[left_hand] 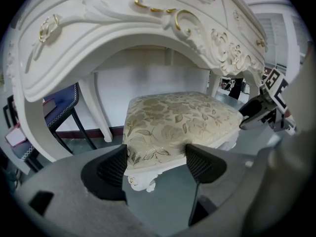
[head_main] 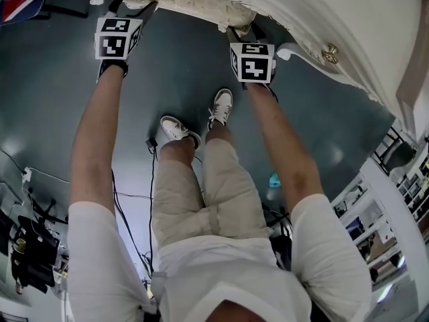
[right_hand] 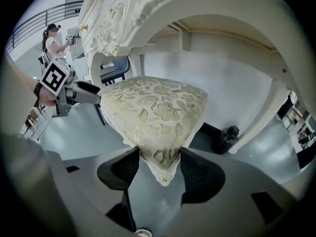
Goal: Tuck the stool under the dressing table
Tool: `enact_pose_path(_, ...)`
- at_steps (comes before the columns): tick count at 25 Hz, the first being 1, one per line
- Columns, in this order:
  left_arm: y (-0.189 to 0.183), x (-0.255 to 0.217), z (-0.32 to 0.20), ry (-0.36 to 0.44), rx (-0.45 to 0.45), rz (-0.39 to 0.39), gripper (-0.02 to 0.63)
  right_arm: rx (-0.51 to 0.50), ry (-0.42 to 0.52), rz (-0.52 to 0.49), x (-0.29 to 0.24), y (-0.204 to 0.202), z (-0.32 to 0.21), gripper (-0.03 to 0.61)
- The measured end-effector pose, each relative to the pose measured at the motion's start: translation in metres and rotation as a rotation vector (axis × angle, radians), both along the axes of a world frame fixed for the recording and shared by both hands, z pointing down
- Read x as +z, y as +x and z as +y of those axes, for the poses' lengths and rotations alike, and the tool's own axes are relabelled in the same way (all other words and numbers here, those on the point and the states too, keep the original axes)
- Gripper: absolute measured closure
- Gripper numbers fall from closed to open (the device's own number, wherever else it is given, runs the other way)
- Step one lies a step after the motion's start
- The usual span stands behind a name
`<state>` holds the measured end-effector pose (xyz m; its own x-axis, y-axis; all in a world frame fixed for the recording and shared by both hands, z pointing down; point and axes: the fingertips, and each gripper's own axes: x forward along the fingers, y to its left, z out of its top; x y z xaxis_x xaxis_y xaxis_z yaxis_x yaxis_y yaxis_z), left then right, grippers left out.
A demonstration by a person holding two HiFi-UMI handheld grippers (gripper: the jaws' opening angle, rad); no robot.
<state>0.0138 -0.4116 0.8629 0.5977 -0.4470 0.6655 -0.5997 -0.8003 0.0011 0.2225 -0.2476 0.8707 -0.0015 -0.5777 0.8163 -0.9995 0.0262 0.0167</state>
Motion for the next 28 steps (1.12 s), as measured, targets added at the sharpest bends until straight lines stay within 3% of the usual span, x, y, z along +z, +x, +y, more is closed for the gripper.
enact_pose_path(16, 0.0, -0.007, -0.002, 0.008, -0.018, -0.041, 0.249, -0.007, 0.001, -0.013, 0.0, 0.003, -0.005, 0.314)
enact_pose_path(24, -0.006, -0.047, 0.028, 0.001, -0.112, 0.076, 0.278, 0.033, -0.003, -0.044, -0.022, 0.003, 0.033, 0.348)
enact_pose_path(28, -0.018, -0.107, 0.05, 0.048, -0.199, 0.194, 0.357, 0.027, 0.019, -0.065, -0.055, -0.012, 0.047, 0.392)
